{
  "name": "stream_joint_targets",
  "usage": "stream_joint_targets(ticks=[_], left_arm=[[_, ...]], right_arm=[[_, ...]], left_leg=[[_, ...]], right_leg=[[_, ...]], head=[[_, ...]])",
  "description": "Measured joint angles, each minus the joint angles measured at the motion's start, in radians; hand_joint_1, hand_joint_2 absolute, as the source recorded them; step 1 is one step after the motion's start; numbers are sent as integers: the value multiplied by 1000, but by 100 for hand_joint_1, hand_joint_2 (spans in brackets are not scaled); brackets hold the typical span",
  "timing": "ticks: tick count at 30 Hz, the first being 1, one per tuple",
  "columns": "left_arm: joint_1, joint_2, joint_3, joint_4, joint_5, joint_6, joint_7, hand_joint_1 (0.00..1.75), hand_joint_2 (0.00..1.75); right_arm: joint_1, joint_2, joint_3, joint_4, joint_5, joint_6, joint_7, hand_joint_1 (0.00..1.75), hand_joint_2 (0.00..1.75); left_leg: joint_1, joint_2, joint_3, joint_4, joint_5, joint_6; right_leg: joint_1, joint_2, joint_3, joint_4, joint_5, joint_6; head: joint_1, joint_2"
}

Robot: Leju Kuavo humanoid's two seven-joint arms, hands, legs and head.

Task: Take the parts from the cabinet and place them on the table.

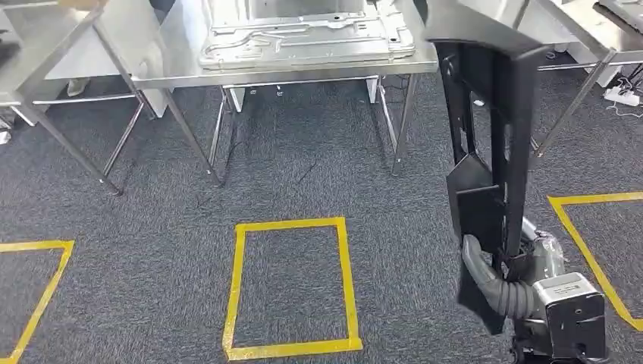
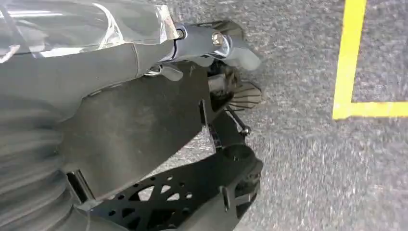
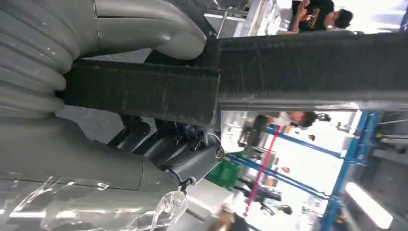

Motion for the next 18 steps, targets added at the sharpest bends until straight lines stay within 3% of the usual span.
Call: stream_joint_targets(ticks=[2,3,5,6,7,8,10,11,12,13,14,16,17,18], left_arm=[[-1,2,0,0,0,0,0,0,175],[-1,2,0,0,0,0,-1,0,175],[-2,2,0,0,-1,0,-8,0,175],[-9,2,0,0,-1,0,-8,0,175],[-15,2,0,0,-1,0,-8,0,175],[-17,2,0,0,0,0,-7,0,175],[-15,1,0,0,0,-2,-4,0,175],[-10,0,0,0,0,-2,-2,0,175],[-2,7,0,2,1,-1,-2,0,175],[0,6,-1,2,2,-1,-3,0,175],[-1,7,0,2,4,-1,-2,0,175],[-2,7,0,3,6,-2,-1,0,175],[1,6,0,3,8,0,-1,0,175],[3,7,0,3,6,-1,-1,0,175]], right_arm=[[0,0,-2,0,0,0,-3,175,175],[1,0,-4,0,0,0,-3,175,175],[1,-1,-5,-1,0,0,-6,175,175],[2,-1,-5,-1,0,0,-6,175,175],[4,-1,-5,-1,0,0,-6,175,175],[5,-1,-5,-1,0,0,-6,175,175],[4,-1,-6,-1,0,-1,-8,175,175],[5,-1,-8,-1,0,-1,-8,175,175],[7,0,-8,0,0,-2,-8,175,175],[4,0,-8,0,0,-1,-9,175,175],[5,1,-8,0,0,-2,-8,175,175],[12,1,-10,1,-4,-5,-7,175,175],[14,0,-10,-1,-3,-4,-8,175,175],[14,0,-10,0,-3,-4,-9,175,175]], left_leg=[[5,4,0,19,-12,-10],[6,8,-27,71,-30,-16],[7,9,-136,253,-90,-22],[7,9,-178,317,-104,-20],[5,9,-214,362,-96,-16],[0,9,-221,348,-67,-5],[-14,9,-184,213,44,30],[-27,8,-156,116,112,59],[-42,9,-140,73,124,88],[-50,10,-135,63,120,89],[-62,12,-121,34,123,96],[-62,13,-56,-55,111,119],[-60,10,-18,-93,126,122],[-56,10,10,-117,129,119]], right_leg=[[-1,0,6,0,-8,-10],[-1,-3,12,0,-12,-15],[1,-5,21,0,-23,-18],[3,-6,27,0,-30,-19],[8,-7,39,0,-38,-22],[14,-7,53,0,-48,-23],[28,-6,86,-4,-67,-27],[32,-5,104,-14,-74,-31],[30,-6,114,-24,-76,-31],[28,-8,123,-40,-76,-26],[17,-9,129,-56,-74,-18],[8,-19,151,-70,-50,-5],[12,-19,164,-80,-50,-1],[12,-17,163,-48,-49,-4]], head=[[0,0],[-2,0],[-3,0],[-3,0],[-3,0],[-3,0],[-3,0],[-3,0],[4,0],[5,0],[4,0],[4,0],[4,1],[2,1]])
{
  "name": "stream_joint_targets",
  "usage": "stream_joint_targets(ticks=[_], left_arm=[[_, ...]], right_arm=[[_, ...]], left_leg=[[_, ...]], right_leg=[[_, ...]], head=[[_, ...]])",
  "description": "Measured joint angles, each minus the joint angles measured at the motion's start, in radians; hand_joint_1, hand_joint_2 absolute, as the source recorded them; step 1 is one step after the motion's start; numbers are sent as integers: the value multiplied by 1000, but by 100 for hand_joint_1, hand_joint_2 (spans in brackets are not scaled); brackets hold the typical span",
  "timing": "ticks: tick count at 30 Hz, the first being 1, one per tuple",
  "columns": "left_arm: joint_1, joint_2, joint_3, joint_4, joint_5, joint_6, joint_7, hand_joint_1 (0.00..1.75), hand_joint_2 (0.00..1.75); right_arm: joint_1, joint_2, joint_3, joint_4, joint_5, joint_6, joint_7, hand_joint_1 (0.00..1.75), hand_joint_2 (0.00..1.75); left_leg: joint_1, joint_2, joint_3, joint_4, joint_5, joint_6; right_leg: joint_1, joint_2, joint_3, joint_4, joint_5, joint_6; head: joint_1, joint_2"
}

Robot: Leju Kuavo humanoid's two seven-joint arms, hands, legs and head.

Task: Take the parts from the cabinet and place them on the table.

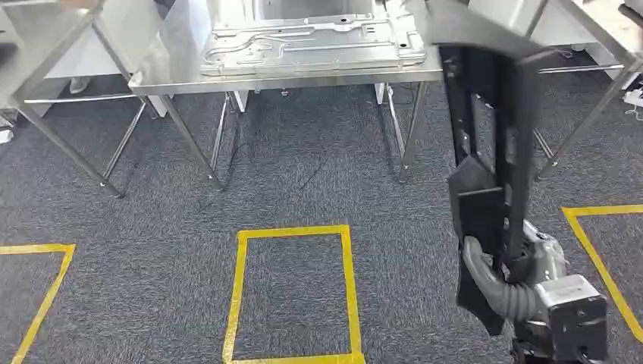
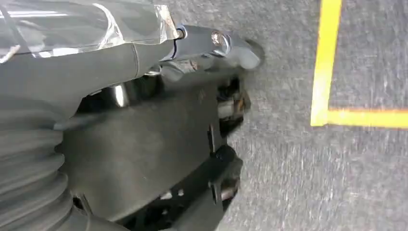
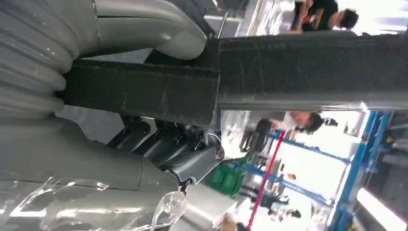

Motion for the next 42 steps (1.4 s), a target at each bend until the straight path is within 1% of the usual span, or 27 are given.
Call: stream_joint_targets(ticks=[1,3,5,7,8,9,11,13,15,16,18,20,21,22,23,25,26,27,30,32,34,36,37,38,39,40,42], left_arm=[[-1,0,0,0,0,-1,0,0,175],[-1,-6,0,0,0,-3,1,0,175],[0,-8,0,0,2,-4,1,0,175],[2,-8,0,0,3,-4,1,0,175],[1,-8,0,0,3,-5,1,0,175],[4,-6,0,0,3,-4,1,0,175],[-3,-5,0,2,3,-4,0,0,175],[-2,-6,0,2,3,-2,0,0,175],[-4,-6,0,2,4,-2,-1,0,175],[-3,-8,0,2,3,-2,-1,0,175],[-3,-8,0,2,3,-2,-2,0,175],[-12,-8,0,2,3,-1,-6,0,175],[-13,-8,0,2,3,-1,-6,0,175],[-13,-8,0,2,3,-1,-6,0,175],[-12,-8,0,2,3,-1,-5,0,175],[-5,-7,0,2,5,-1,-6,0,175],[-7,-6,0,2,5,0,-6,0,175],[-8,-6,0,2,6,-1,-7,0,175],[-9,-10,0,2,6,0,-2,0,175],[-6,-10,0,2,5,1,0,0,175],[-4,-12,0,2,5,0,0,0,175],[-2,-13,0,2,6,-1,0,0,175],[-2,-13,0,2,6,-1,0,0,175],[-1,-13,0,2,6,-1,0,0,175],[-1,-13,0,2,6,-1,0,0,175],[1,-15,0,2,6,-2,0,0,175],[-1,-15,0,2,6,-1,-2,0,175]], right_arm=[[-4,0,-1,-1,1,0,-1,175,175],[-3,-2,-5,-1,3,-1,0,175,175],[2,-2,-5,-1,0,0,1,175,175],[2,-3,-6,-1,0,0,1,175,175],[2,-3,-6,-1,0,0,0,175,175],[5,-2,-6,0,-1,0,0,175,175],[2,-3,-7,1,-2,1,2,175,175],[5,-2,-8,1,-2,1,2,175,175],[0,-3,-10,-2,-1,1,0,175,175],[-1,-3,-11,-2,-1,0,0,175,175],[-3,-3,-11,-2,-1,2,0,175,175],[-3,-3,-11,-2,-2,2,2,175,175],[-3,-3,-11,-2,-2,2,1,175,175],[-4,-3,-11,-2,-2,3,1,175,175],[-5,-3,-11,-2,-2,3,2,175,175],[-7,-3,-12,-2,-1,3,1,175,175],[-9,-3,-12,0,-2,4,3,175,175],[-9,-3,-12,0,-2,4,3,175,175],[-9,-5,-15,-2,-2,4,3,175,175],[-12,-6,-15,-2,-1,4,2,175,175],[-9,-6,-16,-2,-1,4,4,175,175],[-7,-6,-16,-2,0,4,4,175,175],[-7,-6,-16,-2,0,3,5,175,175],[-7,-6,-16,-2,1,3,4,175,175],[-7,-6,-16,-2,1,3,4,175,175],[-7,-6,-16,-1,1,3,5,175,175],[-6,-10,-17,-1,4,1,6,175,175]], left_leg=[[5,-1,13,-8,-3,1],[12,-5,31,-8,-23,-13],[19,-10,58,-8,-48,-30],[31,-12,96,-3,-81,-51],[38,-12,115,6,-103,-62],[35,-10,113,17,-128,-75],[34,-7,115,36,-161,-84],[37,-3,121,46,-165,-89],[42,-2,71,144,-141,-104],[46,-2,14,233,-141,-113],[58,-2,-101,382,-204,-127],[65,-2,-167,430,-285,-135],[67,-2,-172,403,-284,-136],[69,-2,-167,347,-253,-136],[69,-2,-158,277,-194,-133],[63,-3,-165,145,-9,-119],[54,-5,-161,152,-26,-107],[51,-4,-150,151,-21,-107],[55,-5,-101,132,-31,-92],[51,-4,-80,128,-45,-74],[45,-6,-64,128,-63,-63],[35,-11,-40,128,-86,-56],[28,-15,-21,127,-100,-56],[25,-18,-2,127,-115,-56],[22,-17,16,127,-129,-56],[20,-18,17,127,-143,-55],[11,-20,29,124,-165,-65]], right_leg=[[4,4,-33,63,-10,-1],[5,7,-136,200,-64,5],[-2,6,-207,242,-97,22],[-8,5,-201,138,-37,43],[-13,3,-182,55,30,54],[-20,-7,-173,-14,135,61],[-9,-6,-181,3,110,16],[-7,-2,-183,7,99,1],[-11,2,-165,4,87,-13],[-11,1,-157,2,79,-19],[-13,2,-141,1,60,-21],[-17,3,-107,1,33,-15],[-18,4,-87,1,20,-12],[-20,5,-65,0,6,-10],[-21,5,-44,0,-8,-6],[-19,9,-17,-1,-30,6],[-18,15,-8,-3,-43,16],[-17,15,1,-12,-56,24],[-25,16,15,24,-43,39],[-16,9,-62,166,-47,29],[-1,9,-170,295,-114,21],[11,9,-233,308,-168,12],[18,9,-241,268,-157,7],[26,9,-236,202,-116,-5],[33,9,-228,129,-39,-17],[42,9,-227,66,82,-32],[44,14,-218,53,103,-42]], head=[[1,0],[2,0],[2,0],[1,0],[2,0],[3,0],[4,0],[3,0],[3,0],[3,0],[3,0],[2,0],[2,0],[2,0],[2,0],[1,0],[1,0],[0,0],[0,0],[5,0],[8,0],[8,0],[8,0],[8,0],[8,0],[7,0],[6,1]])
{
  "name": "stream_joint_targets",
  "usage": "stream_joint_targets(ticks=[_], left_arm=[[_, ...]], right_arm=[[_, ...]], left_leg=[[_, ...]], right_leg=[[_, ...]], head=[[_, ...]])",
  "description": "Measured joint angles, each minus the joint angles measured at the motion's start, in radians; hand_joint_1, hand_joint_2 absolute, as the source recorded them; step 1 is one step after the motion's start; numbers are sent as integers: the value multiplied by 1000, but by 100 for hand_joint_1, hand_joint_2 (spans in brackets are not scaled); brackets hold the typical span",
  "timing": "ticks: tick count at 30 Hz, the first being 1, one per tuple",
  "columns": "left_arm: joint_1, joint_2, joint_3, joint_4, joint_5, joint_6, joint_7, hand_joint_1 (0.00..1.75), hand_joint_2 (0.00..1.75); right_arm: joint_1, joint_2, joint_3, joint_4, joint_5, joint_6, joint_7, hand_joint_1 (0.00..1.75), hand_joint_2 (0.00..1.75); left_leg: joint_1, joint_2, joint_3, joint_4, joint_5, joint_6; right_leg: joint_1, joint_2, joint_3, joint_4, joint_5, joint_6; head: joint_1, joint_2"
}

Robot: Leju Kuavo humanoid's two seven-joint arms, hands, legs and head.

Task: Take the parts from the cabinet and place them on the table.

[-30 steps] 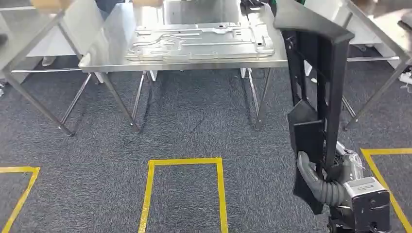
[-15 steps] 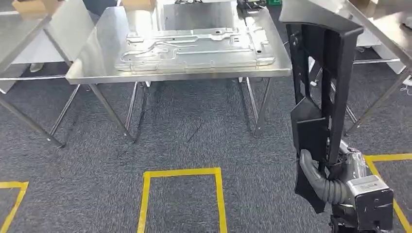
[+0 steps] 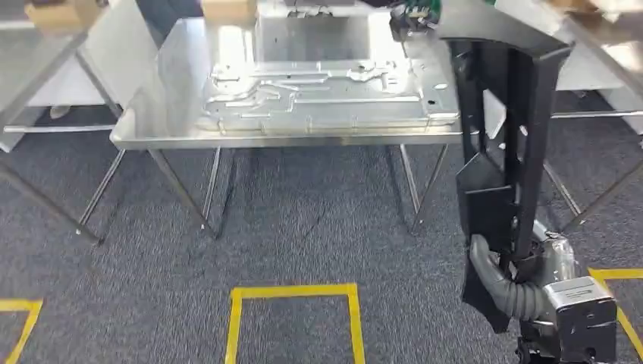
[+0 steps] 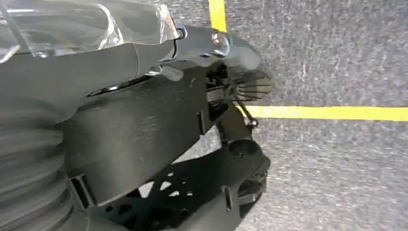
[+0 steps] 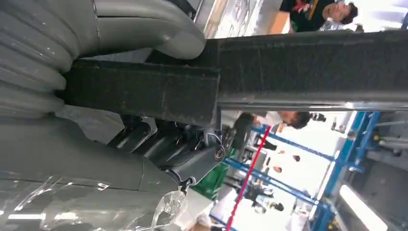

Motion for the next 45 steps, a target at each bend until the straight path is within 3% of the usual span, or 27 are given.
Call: stream_joint_targets(ticks=[1,3,5,6,8,10,11,12,13,14,16,17,19,21,23,25,27,29,30,32,35,38,40,41,42,44,45], left_arm=[[-1,0,0,0,0,-1,0,0,175],[-4,5,0,0,-2,0,-1,0,175],[-3,4,0,0,-2,0,-3,0,175],[-1,4,0,0,-2,0,-3,0,175],[-10,4,0,0,-3,-1,-8,0,175],[-15,4,0,0,-3,-2,-8,0,175],[-14,4,0,0,-3,-2,-8,0,175],[-12,4,0,0,-3,-3,-7,0,175],[-9,4,0,0,-3,-3,-7,0,175],[-5,7,0,0,-3,-3,-7,0,175],[-8,7,-2,0,-4,-4,-4,0,175],[-6,7,-2,0,-4,-5,-2,0,175],[-6,8,-2,0,-6,-6,0,0,175],[-5,8,-6,0,-7,-8,2,0,175],[-2,7,-14,0,-11,-11,4,0,175],[1,7,-20,0,-15,-13,4,0,175],[1,8,-26,0,-18,-15,5,0,175],[1,11,-28,1,-21,-15,8,0,175],[3,12,-30,1,-23,-15,13,0,175],[2,14,-34,2,-22,-15,16,0,175],[-4,13,-49,2,-28,-17,17,0,175],[-20,13,-52,2,-40,-17,19,0,175],[-29,13,-57,1,-46,-18,26,0,175],[-32,13,-61,1,-54,-19,33,0,175],[-34,13,-67,1,-59,-22,41,0,175],[-33,11,-74,1,-64,-24,49,0,175],[-35,13,-76,1,-66,-25,53,0,175]], right_arm=[[0,1,0,0,2,0,0,175,175],[-3,0,0,-3,2,-1,0,175,175],[0,0,-1,-4,2,-2,-1,175,175],[-1,0,-1,-4,2,-1,0,175,175],[-2,0,-1,-4,4,-2,-2,175,175],[-2,0,-1,-4,6,-1,-2,175,175],[-3,0,-1,-4,9,-1,-1,175,175],[-5,0,-1,-4,19,-1,3,175,175],[-8,0,-1,-5,32,2,13,175,175],[-12,0,-2,-5,56,8,33,175,175],[-35,-9,-3,-9,104,30,92,175,175],[-47,-12,-8,-13,121,43,126,175,175],[-84,-35,-20,-24,139,66,183,175,175],[-137,-58,-36,-32,149,93,238,175,175],[-167,-82,-57,-36,158,113,276,175,175],[-191,-102,-69,-37,164,128,301,175,175],[-212,-118,-80,-37,166,133,307,175,175],[-223,-129,-90,-35,172,145,323,175,175],[-226,-134,-92,-34,176,153,332,175,175],[-234,-148,-96,-32,186,169,344,175,175],[-275,-183,-115,-19,203,204,351,175,175],[-296,-200,-126,3,227,252,351,175,175],[-325,-204,-123,25,248,285,343,175,175],[-344,-204,-117,40,266,303,330,175,175],[-365,-204,-109,52,283,317,308,175,175],[-392,-201,-85,76,318,337,281,175,175],[-407,-196,-73,89,335,343,272,175,175]], left_leg=[[0,0,15,-2,3,-2],[-4,-1,-11,42,20,-4],[5,6,-76,164,25,-33],[19,7,-128,234,3,-46],[38,9,-207,316,-80,-67],[48,12,-221,282,-93,-76],[48,14,-212,224,-58,-74],[45,15,-199,148,9,-63],[35,15,-191,71,109,-42],[21,6,-196,33,180,-24],[15,9,-176,22,153,-8],[15,8,-162,6,147,-1],[21,10,-102,-22,144,7],[26,12,-82,-26,129,18],[28,9,-63,-26,106,18],[33,3,-33,-26,81,10],[41,1,7,-25,49,-1],[31,1,36,-19,5,-22],[40,3,48,-12,-9,-16],[36,9,48,-7,-14,-28],[40,13,-33,139,13,-50],[50,15,-170,316,-73,-66],[50,15,-215,321,-98,-68],[50,15,-212,274,-76,-64],[49,15,-200,202,-20,-54],[43,19,-180,52,140,-34],[28,19,-187,55,135,-26]], right_leg=[[-2,1,2,-7,-1,-4],[-15,2,21,-13,-13,-7],[-24,6,45,-21,-27,-13],[-28,6,55,-23,-37,-18],[-36,6,81,-23,-61,-11],[-38,7,119,-24,-87,-4],[-37,7,141,-25,-101,-1],[-33,6,162,-26,-115,0],[-32,5,173,-29,-127,1],[-29,9,185,-26,-136,8],[-34,13,207,-49,-150,22],[-34,12,216,-31,-132,28],[-37,6,216,14,-130,34],[-33,2,135,150,-149,40],[-33,2,35,260,-229,48],[-35,0,-8,245,-245,59],[-40,-4,0,125,-164,73],[-50,-18,4,-25,45,87],[-52,-22,1,-14,-7,62],[-48,-18,4,-5,-1,45],[-55,-14,32,-10,-28,31],[-55,-16,73,-15,-58,29],[-55,-16,107,-16,-84,30],[-55,-16,127,-16,-97,31],[-54,-16,147,-18,-109,33],[-55,-15,170,-26,-128,37],[-52,-10,186,-29,-134,46]], head=[[-2,0],[0,1],[-3,1],[-3,1],[-4,1],[-4,1],[-5,1],[-5,1],[-5,1],[-4,1],[-4,1],[-4,1],[-3,1],[-3,1],[-3,1],[-3,1],[-3,1],[-1,1],[-4,1],[-5,1],[-6,1],[-6,1],[-6,1],[-6,1],[-7,1],[-7,1],[-6,1]])
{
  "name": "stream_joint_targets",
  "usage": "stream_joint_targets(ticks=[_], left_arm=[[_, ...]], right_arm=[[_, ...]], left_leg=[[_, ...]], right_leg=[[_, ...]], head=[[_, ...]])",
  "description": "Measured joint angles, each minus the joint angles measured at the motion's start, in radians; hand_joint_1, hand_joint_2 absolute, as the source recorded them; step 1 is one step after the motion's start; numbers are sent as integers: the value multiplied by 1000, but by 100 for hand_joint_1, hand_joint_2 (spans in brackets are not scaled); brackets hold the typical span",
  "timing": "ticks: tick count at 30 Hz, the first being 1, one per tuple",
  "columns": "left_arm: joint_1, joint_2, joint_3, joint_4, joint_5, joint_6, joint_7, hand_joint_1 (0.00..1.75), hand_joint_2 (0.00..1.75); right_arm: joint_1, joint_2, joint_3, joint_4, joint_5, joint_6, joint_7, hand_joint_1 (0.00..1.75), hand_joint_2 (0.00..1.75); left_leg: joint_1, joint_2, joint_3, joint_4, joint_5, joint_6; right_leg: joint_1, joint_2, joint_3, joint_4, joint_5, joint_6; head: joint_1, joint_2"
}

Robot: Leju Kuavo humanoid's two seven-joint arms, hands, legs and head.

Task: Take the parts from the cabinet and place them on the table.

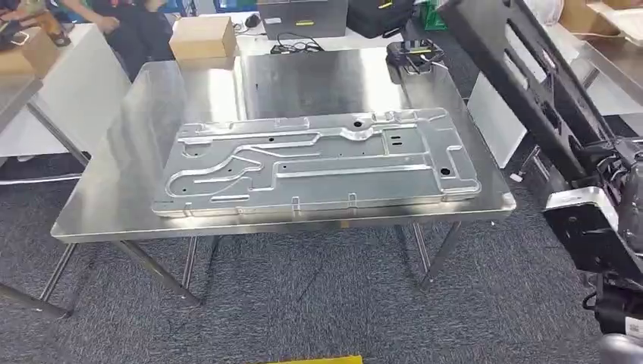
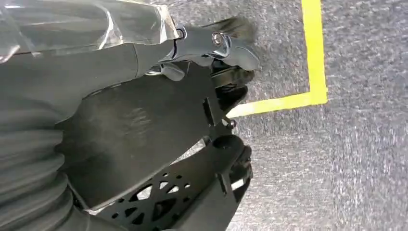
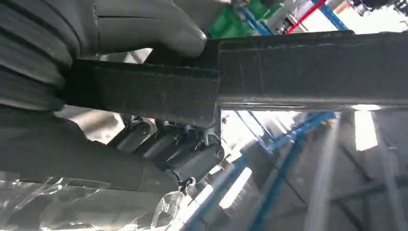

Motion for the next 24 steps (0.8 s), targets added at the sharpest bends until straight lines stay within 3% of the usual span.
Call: stream_joint_targets(ticks=[1,2,3,4,5,6,8,9,10,11,12,13,14,15,16,17,18,19,20,21,22,24], left_arm=[[-2,-2,-2,0,-3,-2,4,0,175],[-2,-6,-4,0,-3,-2,4,0,175],[-5,-6,-7,0,-6,-3,5,0,175],[-7,-6,-12,0,-10,-4,9,0,175],[-8,-7,-17,0,-11,-5,13,0,175],[-10,-7,-20,0,-13,-8,19,0,175],[-12,-13,-26,0,-18,-10,24,0,175],[-10,-15,-27,0,-21,-11,26,0,175],[-6,-17,-31,0,-25,-12,30,0,175],[-4,-19,-35,0,-28,-13,34,0,175],[-5,-19,-40,0,-29,-13,37,0,175],[-4,-20,-44,0,-31,-15,41,0,175],[-4,-22,-48,0,-31,-15,42,0,175],[-4,-25,-50,0,-32,-17,44,0,175],[-7,-26,-51,0,-34,-19,46,0,175],[-7,-27,-53,0,-36,-20,49,0,175],[-8,-29,-58,0,-37,-21,51,0,175],[-11,-25,-61,0,-37,-21,53,0,175],[-12,-27,-64,0,-39,-21,53,0,175],[-16,-29,-68,0,-39,-21,53,0,175],[-18,-30,-71,0,-39,-21,53,0,175],[-23,-30,-75,0,-40,-21,48,0,175]], right_arm=[[-21,14,28,16,21,11,-9,175,175],[-31,19,43,30,33,18,-10,175,175],[-42,27,55,41,45,23,-16,175,175],[-70,33,74,50,63,35,-28,175,175],[-90,37,88,60,77,42,-35,175,175],[-112,49,114,75,99,52,-45,175,175],[-142,64,152,94,122,61,-53,175,175],[-156,77,174,106,132,63,-57,175,175],[-170,87,196,119,145,65,-67,175,175],[-183,96,213,130,157,65,-73,175,175],[-198,106,228,140,172,65,-86,175,175],[-212,117,246,147,190,64,-101,175,175],[-222,127,262,152,205,64,-114,175,175],[-230,143,280,162,218,63,-127,175,175],[-241,161,302,169,237,58,-145,175,175],[-255,180,326,175,254,58,-165,175,175],[-261,213,356,180,289,58,-192,175,175],[-267,233,385,185,314,58,-215,175,175],[-273,252,410,189,330,58,-224,175,175],[-275,272,432,193,336,58,-231,175,175],[-280,291,455,198,339,58,-231,175,175],[-283,318,489,207,343,59,-242,175,175]], left_leg=[[-6,0,9,-13,-11,11],[-5,5,17,-29,-9,15],[-5,0,31,-41,-9,17],[-2,-5,63,-54,-5,31],[-3,-6,81,-63,-2,34],[-3,-6,88,-65,-3,36],[-9,-12,95,-65,-15,44],[-12,-18,101,-65,-24,47],[-16,-20,112,-65,-33,50],[-19,-23,125,-65,-43,51],[-23,-25,141,-65,-55,50],[-28,-25,159,-65,-68,49],[-30,-25,171,-66,-81,49],[-34,-24,181,-61,-94,48],[-35,-25,178,-68,-101,44],[-33,-23,180,-75,-113,39],[-36,-17,189,-51,-95,36],[-43,-18,195,-46,-98,32],[-42,-16,188,-20,-101,23],[-34,-15,157,35,-101,10],[-17,-15,99,116,-118,-7],[8,-13,-3,229,-186,-29]], right_leg=[[-5,-2,8,-14,-5,10],[-5,-1,30,-18,5,17],[-2,-1,32,-12,15,25],[-6,-1,39,-12,16,31],[-6,-2,32,20,13,26],[-3,-2,-4,80,8,22],[6,-2,-116,231,-43,19],[10,-1,-163,276,-75,18],[18,-1,-198,285,-94,15],[23,-1,-210,258,-84,9],[29,-1,-208,198,-48,0],[38,-1,-196,116,21,-11],[45,-2,-185,36,110,-24],[53,2,-188,0,175,-39],[52,2,-181,-2,143,-36],[53,4,-175,-6,152,-38],[55,8,-170,-13,143,-46],[41,7,-151,-15,139,-52],[37,6,-134,-20,132,-58],[33,3,-123,-22,123,-61],[30,5,-116,-22,114,-61],[21,4,-100,-22,93,-55]], head=[[-3,0],[-3,0],[-3,0],[-3,0],[-1,0],[1,0],[2,0],[2,0],[2,0],[2,0],[2,0],[2,0],[2,0],[0,0],[5,0],[3,0],[5,0],[4,0],[5,0],[1,0],[1,0],[0,0]])
